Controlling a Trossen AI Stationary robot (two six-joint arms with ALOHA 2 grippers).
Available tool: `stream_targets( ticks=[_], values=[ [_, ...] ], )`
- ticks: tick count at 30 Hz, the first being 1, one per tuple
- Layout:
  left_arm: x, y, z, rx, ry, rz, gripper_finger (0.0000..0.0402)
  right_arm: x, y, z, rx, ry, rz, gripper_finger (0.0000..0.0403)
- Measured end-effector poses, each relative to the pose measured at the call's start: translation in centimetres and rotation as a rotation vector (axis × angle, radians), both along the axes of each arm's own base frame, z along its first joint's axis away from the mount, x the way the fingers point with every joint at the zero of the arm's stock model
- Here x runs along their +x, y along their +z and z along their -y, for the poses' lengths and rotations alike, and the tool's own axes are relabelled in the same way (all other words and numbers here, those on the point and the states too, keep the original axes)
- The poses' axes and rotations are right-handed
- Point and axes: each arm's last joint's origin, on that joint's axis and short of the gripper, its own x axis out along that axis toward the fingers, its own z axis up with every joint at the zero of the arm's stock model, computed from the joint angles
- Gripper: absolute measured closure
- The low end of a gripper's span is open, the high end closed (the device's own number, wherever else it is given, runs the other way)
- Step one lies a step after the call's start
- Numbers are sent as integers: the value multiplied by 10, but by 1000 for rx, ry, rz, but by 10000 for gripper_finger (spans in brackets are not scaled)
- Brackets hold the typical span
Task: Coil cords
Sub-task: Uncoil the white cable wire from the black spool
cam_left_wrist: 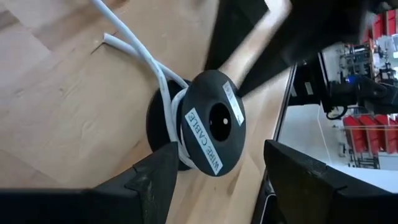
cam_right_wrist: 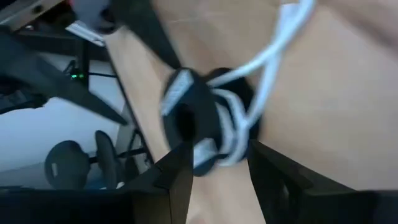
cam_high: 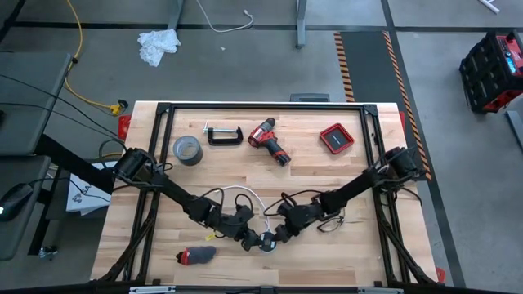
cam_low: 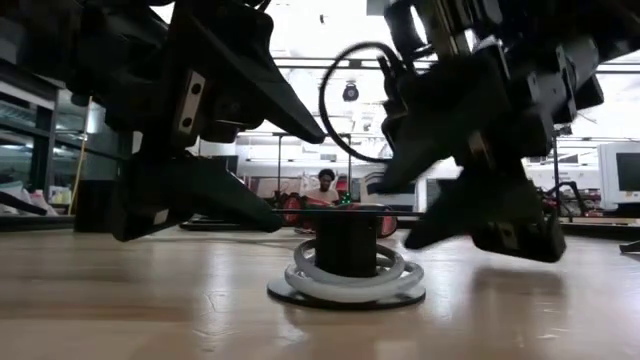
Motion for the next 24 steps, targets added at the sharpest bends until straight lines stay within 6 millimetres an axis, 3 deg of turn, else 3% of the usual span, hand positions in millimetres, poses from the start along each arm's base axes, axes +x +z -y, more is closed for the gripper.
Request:
stream_targets(
  ticks=[7,24],
  values=[
    [-5,-3,6,22,-13,-26,170,11,11,-3,-12,-2,35,258],
    [-6,-17,17,-13,59,-9,170,15,-2,-4,-11,-46,3,258]
  ],
)
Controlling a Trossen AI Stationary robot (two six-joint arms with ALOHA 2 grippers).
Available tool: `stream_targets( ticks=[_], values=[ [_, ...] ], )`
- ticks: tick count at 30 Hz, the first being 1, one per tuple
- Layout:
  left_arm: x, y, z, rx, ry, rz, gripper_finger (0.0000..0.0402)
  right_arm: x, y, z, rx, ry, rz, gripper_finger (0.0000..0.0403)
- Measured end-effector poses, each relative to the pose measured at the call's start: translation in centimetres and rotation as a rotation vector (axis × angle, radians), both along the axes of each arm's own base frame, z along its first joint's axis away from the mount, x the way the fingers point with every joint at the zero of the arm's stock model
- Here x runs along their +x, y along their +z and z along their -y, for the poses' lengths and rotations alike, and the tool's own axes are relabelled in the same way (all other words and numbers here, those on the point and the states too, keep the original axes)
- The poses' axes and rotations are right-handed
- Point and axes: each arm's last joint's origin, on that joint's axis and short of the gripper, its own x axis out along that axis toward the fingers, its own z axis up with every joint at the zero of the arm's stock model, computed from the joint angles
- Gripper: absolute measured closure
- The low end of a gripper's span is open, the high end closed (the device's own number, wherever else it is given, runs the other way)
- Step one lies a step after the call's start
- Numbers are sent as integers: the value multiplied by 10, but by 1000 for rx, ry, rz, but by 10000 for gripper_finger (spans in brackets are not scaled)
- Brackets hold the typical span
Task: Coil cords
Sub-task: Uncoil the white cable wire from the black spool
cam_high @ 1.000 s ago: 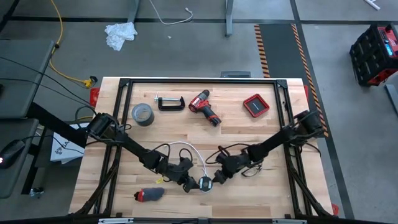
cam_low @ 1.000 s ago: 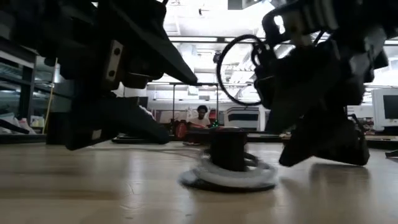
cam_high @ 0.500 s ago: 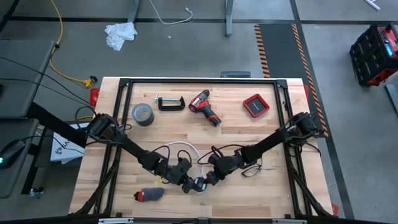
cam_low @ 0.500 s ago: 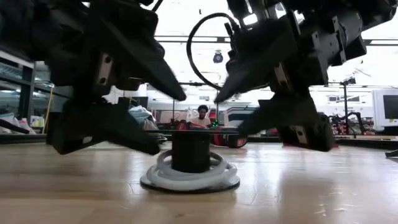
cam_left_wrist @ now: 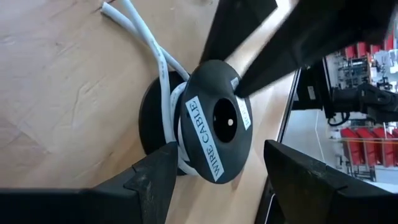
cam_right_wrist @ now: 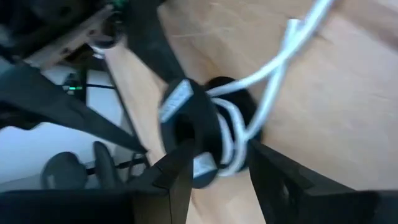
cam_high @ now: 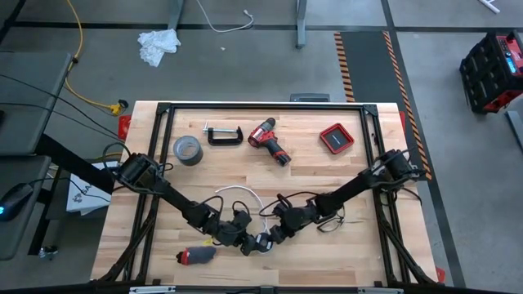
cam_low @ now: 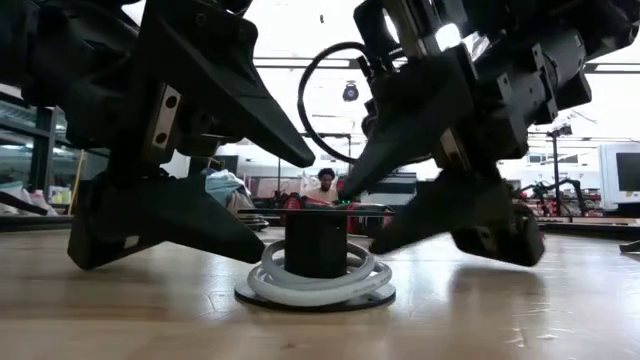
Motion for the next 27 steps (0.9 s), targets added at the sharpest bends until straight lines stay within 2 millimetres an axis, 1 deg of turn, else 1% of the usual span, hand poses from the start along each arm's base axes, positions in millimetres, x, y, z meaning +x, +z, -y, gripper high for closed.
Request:
stream_targets(
  ticks=[4,6,8,11,12,15,17,21,24,27],
  values=[
    [0,0,0,5,11,2,170,3,-2,-1,19,-24,23,260],
    [0,0,-1,11,23,7,170,4,-3,-1,23,-28,36,274],
    [1,0,-2,17,35,13,170,4,-4,-1,23,-27,35,306],
    [2,0,-3,14,40,19,170,4,-5,-3,27,-15,39,379],
    [3,1,-4,8,40,25,170,4,-4,-4,26,-10,49,389],
    [4,5,-7,19,31,42,170,5,-2,-4,30,8,74,394],
    [3,15,-9,41,2,70,170,5,5,-4,20,27,95,399],
    [-1,45,-16,57,-83,146,170,0,26,-1,-21,101,131,401],
    [-11,75,-25,107,-122,183,170,-8,43,5,-97,129,113,402],
    [-27,103,-38,208,-119,195,170,-19,69,14,-186,132,135,402]
  ],
)
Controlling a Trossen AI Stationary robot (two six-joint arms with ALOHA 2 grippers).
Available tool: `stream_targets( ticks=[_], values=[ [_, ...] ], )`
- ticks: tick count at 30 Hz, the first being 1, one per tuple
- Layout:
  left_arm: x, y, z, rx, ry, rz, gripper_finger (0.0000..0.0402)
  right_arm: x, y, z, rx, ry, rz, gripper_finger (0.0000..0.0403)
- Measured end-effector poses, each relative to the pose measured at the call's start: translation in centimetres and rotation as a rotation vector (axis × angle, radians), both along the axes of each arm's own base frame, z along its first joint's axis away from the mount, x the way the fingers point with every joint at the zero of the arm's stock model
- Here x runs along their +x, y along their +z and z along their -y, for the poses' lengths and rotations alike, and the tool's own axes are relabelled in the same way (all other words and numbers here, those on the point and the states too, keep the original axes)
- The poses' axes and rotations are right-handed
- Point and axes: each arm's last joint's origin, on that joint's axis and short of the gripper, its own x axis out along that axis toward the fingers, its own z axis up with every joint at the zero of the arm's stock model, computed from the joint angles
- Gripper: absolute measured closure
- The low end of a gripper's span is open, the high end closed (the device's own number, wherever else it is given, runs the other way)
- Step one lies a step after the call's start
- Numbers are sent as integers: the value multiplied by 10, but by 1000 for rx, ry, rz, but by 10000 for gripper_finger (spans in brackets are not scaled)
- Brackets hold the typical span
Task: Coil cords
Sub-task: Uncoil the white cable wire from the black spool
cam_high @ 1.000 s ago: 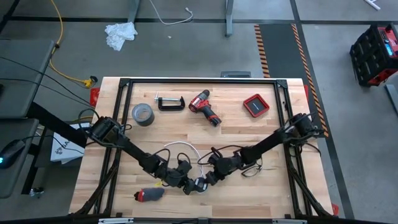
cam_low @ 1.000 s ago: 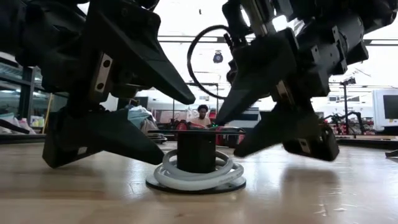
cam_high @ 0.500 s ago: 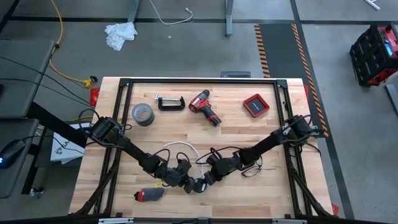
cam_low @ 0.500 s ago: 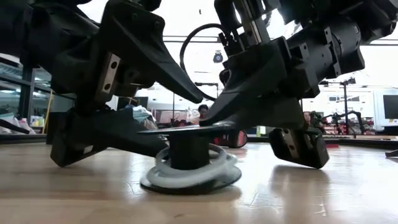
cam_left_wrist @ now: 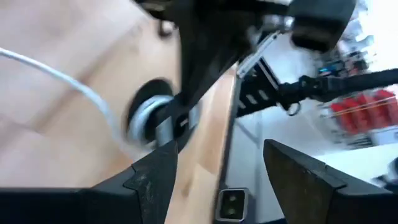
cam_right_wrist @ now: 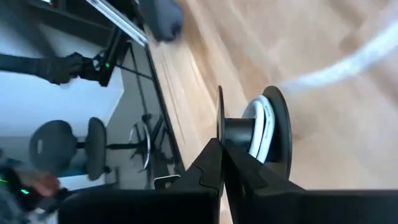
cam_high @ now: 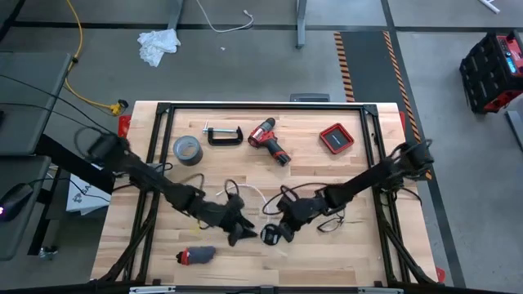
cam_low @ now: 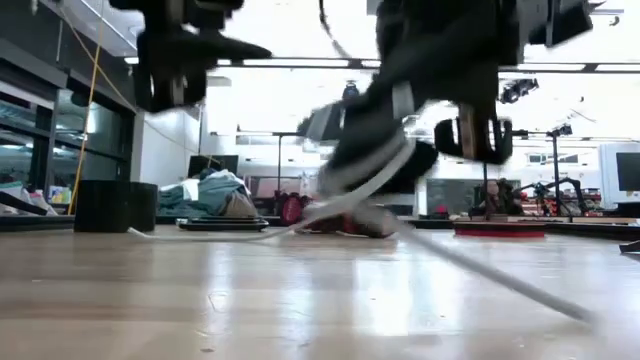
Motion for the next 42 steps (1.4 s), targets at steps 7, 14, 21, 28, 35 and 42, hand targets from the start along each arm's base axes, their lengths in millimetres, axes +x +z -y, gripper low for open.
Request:
stream_targets(
  ticks=[7,14,21,28,35,42],
  values=[
    [-46,69,-43,228,173,112,170,-22,68,30,-139,-163,198,402],
    [-87,128,-81,279,407,364,170,-45,142,54,-265,-417,608,403],
    [-115,180,-100,292,582,727,170,-60,198,65,-301,-562,1067,403],
    [-127,201,-104,342,620,925,170,-47,245,60,-530,-536,1169,403],
    [-124,199,-105,357,637,890,170,-14,242,37,-232,42,868,403],
    [-123,196,-105,365,627,862,170,-40,183,23,-181,172,11,403]
  ],
)
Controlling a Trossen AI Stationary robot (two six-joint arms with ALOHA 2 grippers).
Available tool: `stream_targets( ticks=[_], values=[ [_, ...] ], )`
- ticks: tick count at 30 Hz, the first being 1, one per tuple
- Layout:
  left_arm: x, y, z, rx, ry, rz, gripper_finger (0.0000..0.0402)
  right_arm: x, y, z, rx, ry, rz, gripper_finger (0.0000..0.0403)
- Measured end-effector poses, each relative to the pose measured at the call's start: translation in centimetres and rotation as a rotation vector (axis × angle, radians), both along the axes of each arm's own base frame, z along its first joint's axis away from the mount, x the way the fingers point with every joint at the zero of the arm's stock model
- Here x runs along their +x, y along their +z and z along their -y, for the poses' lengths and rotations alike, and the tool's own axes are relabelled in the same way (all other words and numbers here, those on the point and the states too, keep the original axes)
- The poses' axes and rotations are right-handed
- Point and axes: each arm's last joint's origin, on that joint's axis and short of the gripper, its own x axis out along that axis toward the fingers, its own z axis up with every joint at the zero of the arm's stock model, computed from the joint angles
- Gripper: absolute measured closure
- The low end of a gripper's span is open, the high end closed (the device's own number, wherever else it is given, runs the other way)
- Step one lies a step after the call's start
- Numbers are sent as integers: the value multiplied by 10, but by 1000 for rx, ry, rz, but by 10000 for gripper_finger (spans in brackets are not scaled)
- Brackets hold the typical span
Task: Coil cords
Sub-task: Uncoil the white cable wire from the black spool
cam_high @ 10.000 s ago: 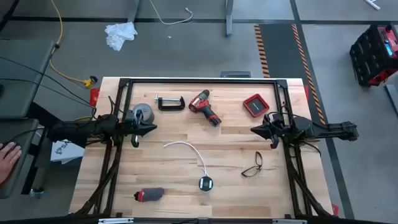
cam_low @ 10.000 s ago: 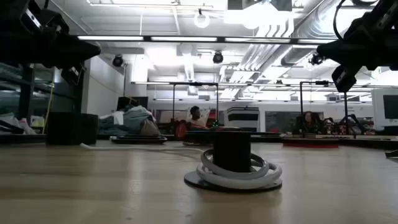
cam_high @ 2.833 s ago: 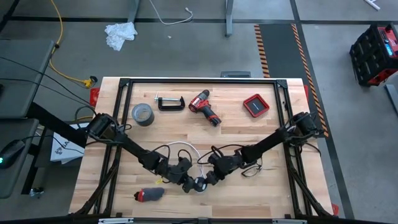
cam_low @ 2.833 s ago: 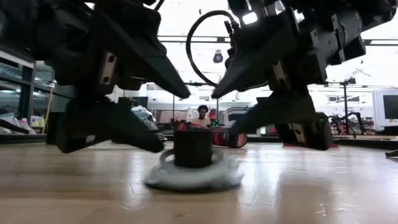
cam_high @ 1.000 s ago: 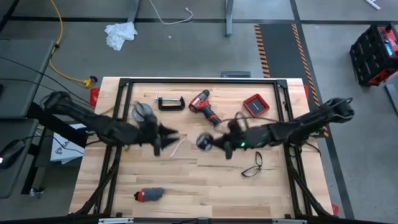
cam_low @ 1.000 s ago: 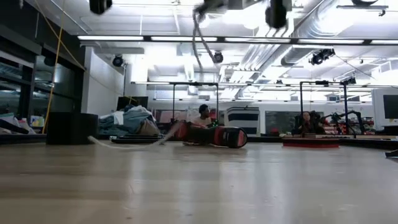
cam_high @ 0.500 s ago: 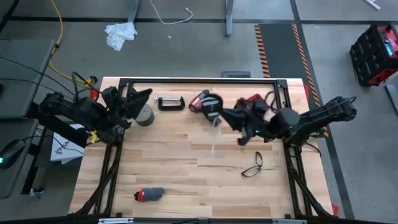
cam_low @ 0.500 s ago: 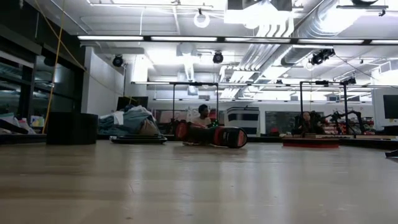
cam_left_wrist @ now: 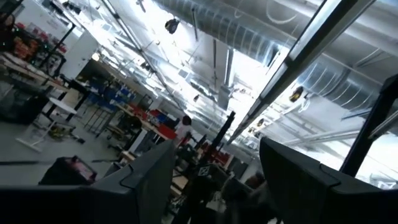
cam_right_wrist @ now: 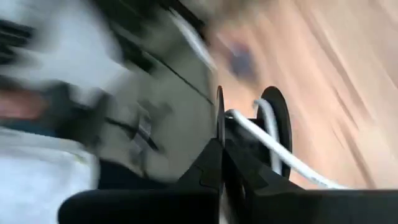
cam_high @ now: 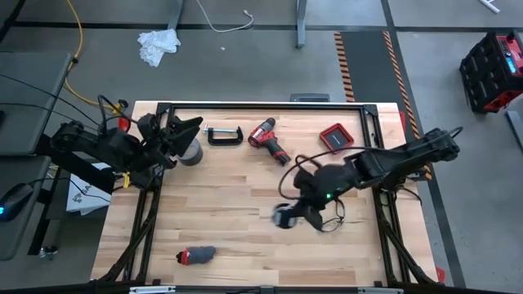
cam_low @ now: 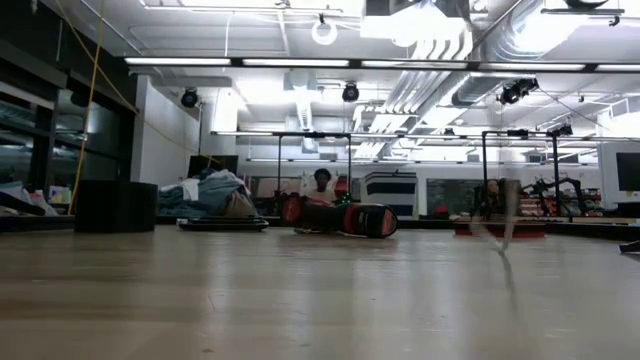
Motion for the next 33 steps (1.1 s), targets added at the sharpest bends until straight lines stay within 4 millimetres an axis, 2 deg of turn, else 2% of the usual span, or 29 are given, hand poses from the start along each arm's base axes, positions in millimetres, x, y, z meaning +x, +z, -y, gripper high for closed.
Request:
stream_targets(
  ticks=[2,8,12,15,20,23,28,30,33],
  values=[
    [1,-2,1,-6,-8,-21,170,-10,-16,0,13,0,-185,403],
    [5,-9,2,-22,-14,-86,170,-34,-66,-13,142,137,-571,403],
    [7,-13,2,-37,-13,-121,170,-57,-92,-18,194,198,-837,403],
    [7,-15,2,-37,-13,-136,170,-76,-99,-21,211,264,-1028,403],
    [8,-17,2,-28,-11,-159,170,-108,-94,-8,22,208,-1321,403],
    [8,-18,2,-31,11,-178,170,-105,-87,-2,-51,146,-1253,403],
    [8,-18,1,-23,46,-189,170,-88,-66,11,-242,-125,-1060,403],
    [8,-18,0,-23,52,-188,170,-73,-53,17,-270,-238,-876,403],
    [8,-18,0,-23,52,-188,170,-40,-27,21,-268,-326,-469,403]
  ],
)
